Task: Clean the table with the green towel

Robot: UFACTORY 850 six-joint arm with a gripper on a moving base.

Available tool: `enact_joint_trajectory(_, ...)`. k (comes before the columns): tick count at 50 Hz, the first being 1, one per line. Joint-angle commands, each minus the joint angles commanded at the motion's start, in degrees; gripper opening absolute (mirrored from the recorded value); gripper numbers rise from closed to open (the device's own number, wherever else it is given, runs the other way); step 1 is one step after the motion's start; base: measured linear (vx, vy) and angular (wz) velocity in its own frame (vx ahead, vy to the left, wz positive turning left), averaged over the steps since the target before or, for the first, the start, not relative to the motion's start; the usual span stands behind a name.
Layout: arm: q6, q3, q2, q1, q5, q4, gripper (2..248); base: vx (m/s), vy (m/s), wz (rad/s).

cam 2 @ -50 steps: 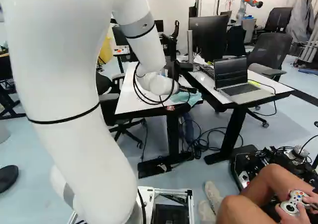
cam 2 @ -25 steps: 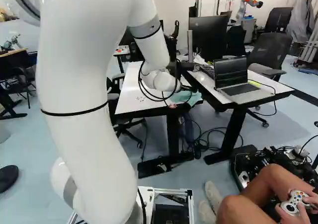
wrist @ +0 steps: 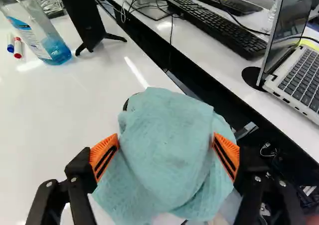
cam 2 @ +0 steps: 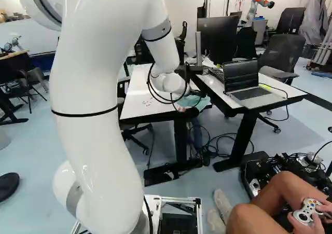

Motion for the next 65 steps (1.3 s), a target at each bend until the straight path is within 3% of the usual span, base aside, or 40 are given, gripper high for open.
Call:
enact_joint_trajectory(34,0.0,0.0,0.0,0.0,-1.27,0.0,247,0.0,0.0,0.0)
enact_joint_trajectory(35,0.0,0.0,0.0,0.0,-1.27,0.0,216,0.0,0.0,0.0)
enact_joint_trajectory(39,0.0,0.0,0.0,0.0,-1.27,0.0,216,0.0,0.0,0.0)
enact_joint_trajectory(40,0.0,0.0,0.0,0.0,-1.27,0.0,177,0.0,0.0,0.0)
enact_joint_trajectory(44,0.0,0.0,0.0,0.0,-1.27,0.0,177,0.0,0.0,0.0)
enact_joint_trajectory(45,0.0,0.0,0.0,0.0,-1.27,0.0,139,0.0,0.0,0.0)
enact_joint_trajectory(49,0.0,0.0,0.0,0.0,-1.27,0.0,139,0.0,0.0,0.0)
enact_joint_trajectory(50,0.0,0.0,0.0,0.0,-1.27,0.0,102,0.0,0.0,0.0)
enact_joint_trajectory(55,0.0,0.0,0.0,0.0,-1.27,0.0,102,0.0,0.0,0.0)
enact_joint_trajectory(56,0.0,0.0,0.0,0.0,-1.27,0.0,67,0.0,0.0,0.0)
enact_joint_trajectory(60,0.0,0.0,0.0,0.0,-1.27,0.0,67,0.0,0.0,0.0)
enact_joint_trajectory(61,0.0,0.0,0.0,0.0,-1.27,0.0,50,0.0,0.0,0.0)
enact_joint_trajectory(65,0.0,0.0,0.0,0.0,-1.27,0.0,50,0.0,0.0,0.0)
